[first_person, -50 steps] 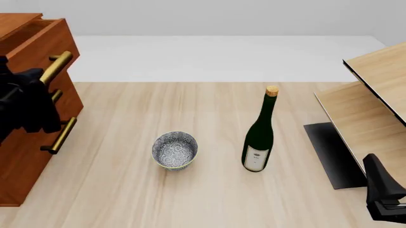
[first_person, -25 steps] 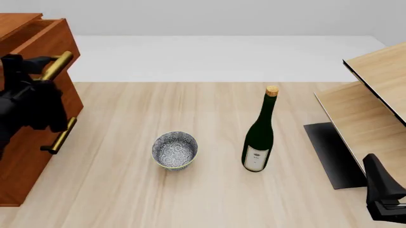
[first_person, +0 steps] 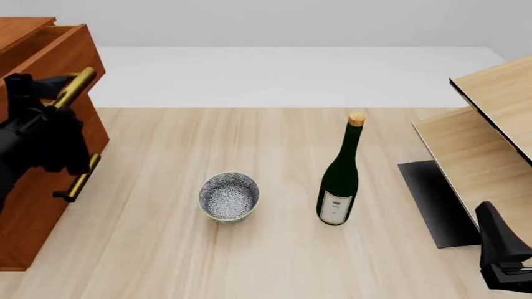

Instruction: Close the bottom drawer of the cabinet and open the top drawer.

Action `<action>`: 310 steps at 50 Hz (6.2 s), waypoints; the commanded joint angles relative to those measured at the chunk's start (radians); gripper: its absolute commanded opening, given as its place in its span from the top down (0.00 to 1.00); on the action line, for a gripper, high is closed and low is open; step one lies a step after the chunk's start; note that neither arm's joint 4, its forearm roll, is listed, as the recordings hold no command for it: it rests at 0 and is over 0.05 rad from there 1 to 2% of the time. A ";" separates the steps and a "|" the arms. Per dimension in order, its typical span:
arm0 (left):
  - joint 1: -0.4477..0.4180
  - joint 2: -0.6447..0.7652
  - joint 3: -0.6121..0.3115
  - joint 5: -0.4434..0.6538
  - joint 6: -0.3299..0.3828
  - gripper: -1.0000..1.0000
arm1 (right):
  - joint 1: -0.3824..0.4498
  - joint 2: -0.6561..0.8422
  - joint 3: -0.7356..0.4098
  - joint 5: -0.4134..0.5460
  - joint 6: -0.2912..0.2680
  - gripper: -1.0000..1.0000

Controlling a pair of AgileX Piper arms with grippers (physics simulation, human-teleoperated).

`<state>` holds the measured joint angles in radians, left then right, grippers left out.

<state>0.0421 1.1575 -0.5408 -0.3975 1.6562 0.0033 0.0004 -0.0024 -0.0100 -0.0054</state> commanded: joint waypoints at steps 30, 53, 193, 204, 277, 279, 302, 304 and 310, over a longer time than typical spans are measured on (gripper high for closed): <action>-0.021 -0.127 0.060 0.075 -0.036 0.00 | 0.000 0.000 -0.001 -0.002 -0.003 0.00; -0.058 -0.316 0.053 0.238 -0.078 0.00 | 0.000 0.000 -0.002 -0.006 -0.004 0.00; 0.164 -0.090 -0.690 1.023 -1.640 0.00 | -0.013 0.001 0.000 -0.010 -0.018 0.00; 0.157 -0.086 -0.661 1.005 -1.655 0.00 | -0.014 0.001 0.000 -0.011 -0.019 0.00; 0.075 -0.056 -0.502 0.946 -1.760 0.00 | -0.009 0.000 0.001 -0.013 -0.030 0.00; 0.072 -0.055 -0.501 0.945 -1.762 0.00 | -0.009 0.000 0.001 -0.013 -0.031 0.00; -0.025 -0.031 -0.484 0.932 -1.861 0.00 | -0.009 0.000 0.002 -0.013 -0.030 0.00; -0.041 -0.030 -0.483 0.932 -1.881 0.00 | -0.009 0.000 0.002 -0.013 -0.030 0.00; -0.073 -0.028 -0.492 0.932 -1.899 0.00 | -0.011 0.000 0.002 -0.012 -0.030 0.00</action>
<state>0.0170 1.1225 -1.0311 0.5379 -0.2042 -0.0065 0.0004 -0.0006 -0.0225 -0.0353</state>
